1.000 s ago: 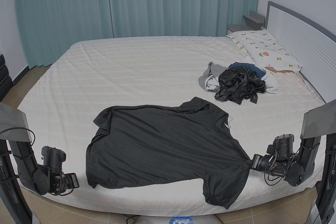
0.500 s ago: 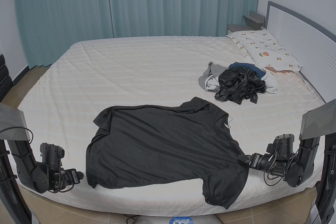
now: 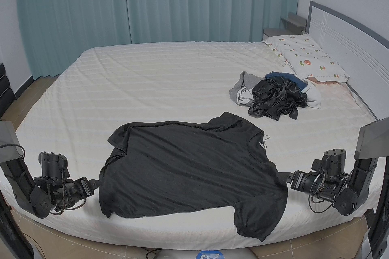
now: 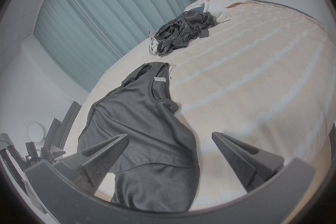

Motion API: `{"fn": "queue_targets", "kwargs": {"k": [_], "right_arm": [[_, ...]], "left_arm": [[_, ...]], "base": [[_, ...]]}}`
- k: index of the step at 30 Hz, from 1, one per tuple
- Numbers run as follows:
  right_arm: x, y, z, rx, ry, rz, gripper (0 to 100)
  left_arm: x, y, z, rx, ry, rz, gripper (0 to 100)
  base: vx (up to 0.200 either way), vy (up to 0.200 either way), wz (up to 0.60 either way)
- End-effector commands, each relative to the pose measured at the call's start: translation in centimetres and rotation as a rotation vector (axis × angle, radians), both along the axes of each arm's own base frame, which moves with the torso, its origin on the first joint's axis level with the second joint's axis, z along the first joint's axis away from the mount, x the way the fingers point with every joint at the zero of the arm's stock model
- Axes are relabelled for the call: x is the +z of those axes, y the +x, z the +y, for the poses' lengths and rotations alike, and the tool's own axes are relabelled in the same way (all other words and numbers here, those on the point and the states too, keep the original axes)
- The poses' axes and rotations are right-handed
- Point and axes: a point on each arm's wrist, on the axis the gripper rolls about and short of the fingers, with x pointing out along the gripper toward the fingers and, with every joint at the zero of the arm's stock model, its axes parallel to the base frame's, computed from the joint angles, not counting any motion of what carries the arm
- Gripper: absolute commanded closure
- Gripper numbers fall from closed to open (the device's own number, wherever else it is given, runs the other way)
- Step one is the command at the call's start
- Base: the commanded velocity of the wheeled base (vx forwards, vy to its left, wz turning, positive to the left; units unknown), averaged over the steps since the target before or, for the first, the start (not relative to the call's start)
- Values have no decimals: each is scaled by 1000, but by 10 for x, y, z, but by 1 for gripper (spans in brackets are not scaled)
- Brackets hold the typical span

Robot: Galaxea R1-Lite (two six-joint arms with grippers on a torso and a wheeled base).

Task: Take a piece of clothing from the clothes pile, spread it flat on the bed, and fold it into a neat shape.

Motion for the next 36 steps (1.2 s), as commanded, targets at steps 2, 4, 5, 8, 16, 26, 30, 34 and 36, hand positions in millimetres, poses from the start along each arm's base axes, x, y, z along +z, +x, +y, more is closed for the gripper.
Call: {"fn": "queue_targets", "kwargs": {"k": [2, 4, 5, 8, 16, 26, 30, 34, 36], "right_arm": [[0, -1, 3, 10, 2, 1, 0], [-1, -1, 3, 9, 0, 2, 0], [-1, -1, 4, 11, 0, 4, 0], [-2, -1, 3, 11, -1, 7, 0], [-2, -1, 3, 12, 0, 9, 0], [-3, -1, 3, 10, 0, 12, 0], [-4, -3, 6, 17, -1, 15, 0], [-5, -3, 7, 22, -1, 18, 0], [-5, -3, 7, 21, -1, 18, 0]], "left_arm": [[1, 1, 1, 2, -1, -8, 0], [1, 2, 1, 2, -1, -8, 0], [1, 3, 1, 2, -1, -10, 0], [1, 4, 1, 6, -4, -13, 0], [0, 10, 1, 34, -30, -20, 0], [-4, 20, -1, 84, -94, -26, 0], [-2, 26, -6, 80, -113, -44, 0], [1, 46, -13, 112, -178, -92, 0], [2, 59, -13, 119, -191, -118, 0]], "base": [[0, 200, 0], [0, 200, 0], [0, 200, 0], [0, 67, 0], [0, 0, 0], [100, 0, 0], [50, 0, 0], [0, 0, 0], [0, 0, 0]]}}
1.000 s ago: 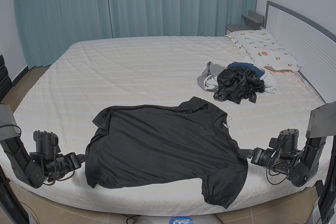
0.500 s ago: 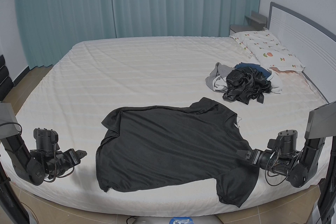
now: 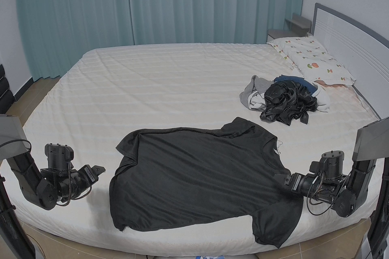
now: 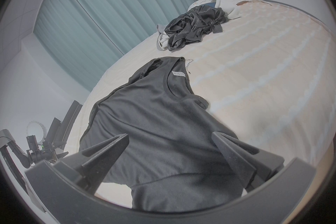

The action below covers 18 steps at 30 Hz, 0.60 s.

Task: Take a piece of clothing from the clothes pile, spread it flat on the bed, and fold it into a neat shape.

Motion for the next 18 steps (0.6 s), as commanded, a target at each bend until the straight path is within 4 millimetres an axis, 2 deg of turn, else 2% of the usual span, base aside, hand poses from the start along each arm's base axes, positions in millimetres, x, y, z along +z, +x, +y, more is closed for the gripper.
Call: {"fn": "queue_targets", "kwargs": {"k": [1, 2, 10, 16, 18], "right_arm": [[-1, 0, 1, 5, -1, 4, 0], [-1, 0, 1, 5, -1, 4, 0], [-4, 0, 1, 5, 0, 12, 0], [-5, 2, 2, -9, 21, 18, 0], [-6, 3, 2, -13, 20, 21, 0]], "left_arm": [[-1, 28, -5, 7, -25, -47, 0], [-1, 28, -5, 7, -25, -47, 0], [-24, 93, -13, 5, -51, -105, 0], [-37, 129, -20, -10, -56, -136, 0], [-43, 143, -30, -32, -55, -119, 0]], "base": [[0, 0, 0], [0, 0, 0], [0, 0, 0], [0, 0, 0], [0, 0, 0]]}}
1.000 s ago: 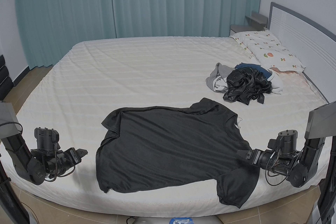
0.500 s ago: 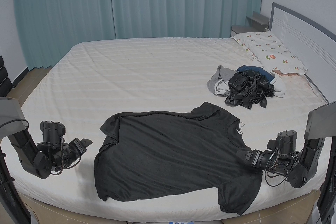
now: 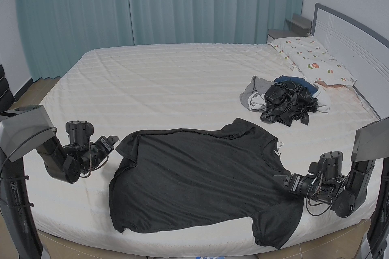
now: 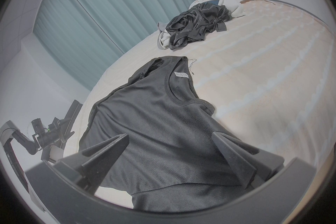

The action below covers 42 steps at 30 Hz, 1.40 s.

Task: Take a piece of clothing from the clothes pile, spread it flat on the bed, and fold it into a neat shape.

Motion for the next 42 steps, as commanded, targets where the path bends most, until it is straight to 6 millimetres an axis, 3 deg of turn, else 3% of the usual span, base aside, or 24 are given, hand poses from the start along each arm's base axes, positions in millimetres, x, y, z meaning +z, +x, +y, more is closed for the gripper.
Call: {"fn": "queue_targets", "kwargs": {"k": [1, 16, 22, 23, 28, 32, 42], "right_arm": [[-4, 2, 0, -10, 7, 11, 0], [-4, 7, -1, -19, 6, -2, 0], [-6, 6, 1, -13, 5, 6, 0], [-7, 6, 1, -13, 4, 9, 0], [-8, 8, 1, -13, 4, 7, 0], [-9, 8, 1, -12, 4, 12, 0], [-16, 12, 2, -18, 2, -1, 0]], "left_arm": [[-33, 37, -17, -34, -1, 49, 0], [-41, 48, -20, -36, 0, 41, 0], [-46, 63, -17, -20, -12, 11, 0], [-44, 66, -15, -8, -27, -1, 100], [-35, 75, -12, 40, -89, -42, 100], [-30, 92, 2, 98, -107, -126, 100], [-38, 110, 16, 148, -140, -241, 100]], "base": [[0, 0, 0], [0, 0, 0], [0, 0, 0], [0, 0, 0], [0, 0, 0], [0, 0, 0], [0, 0, 0]]}}
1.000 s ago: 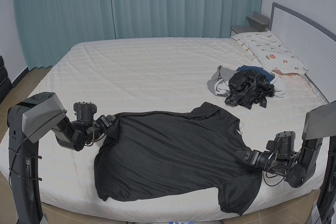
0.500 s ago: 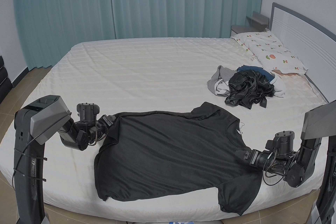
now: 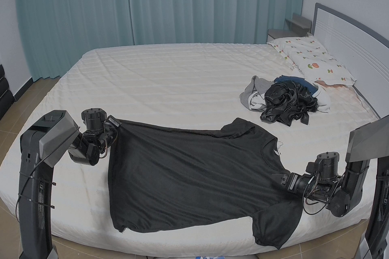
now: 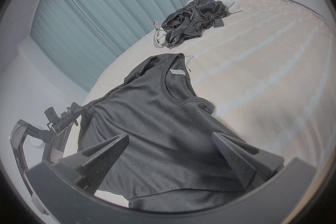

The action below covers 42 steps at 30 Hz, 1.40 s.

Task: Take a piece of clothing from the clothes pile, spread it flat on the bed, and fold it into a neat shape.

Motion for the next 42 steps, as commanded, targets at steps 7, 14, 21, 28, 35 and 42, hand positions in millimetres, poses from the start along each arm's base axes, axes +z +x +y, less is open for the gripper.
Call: {"fn": "queue_targets", "kwargs": {"k": [7, 14, 21, 28, 35, 42], "right_arm": [[-8, 2, 1, -8, -11, 12, 0], [-5, 0, 2, -5, -8, 5, 0], [-3, 0, 2, -6, -5, -8, 0], [9, 0, -2, -18, 5, -59, 0], [17, -3, -2, -18, 10, -79, 0], [19, -6, -3, -20, 10, -79, 0]], "left_arm": [[-15, 7, 5, 11, 2, 2, 0], [-12, 9, 7, 17, -1, -11, 0], [-4, 3, 17, 97, -18, -6, 0], [27, -35, 25, 68, -114, 41, 0], [37, -72, 28, -45, -205, 115, 0], [52, -102, 8, -98, -198, 145, 0]], "base": [[0, 0, 0], [0, 0, 0], [0, 0, 0], [0, 0, 0], [0, 0, 0], [-171, 0, 0]]}}
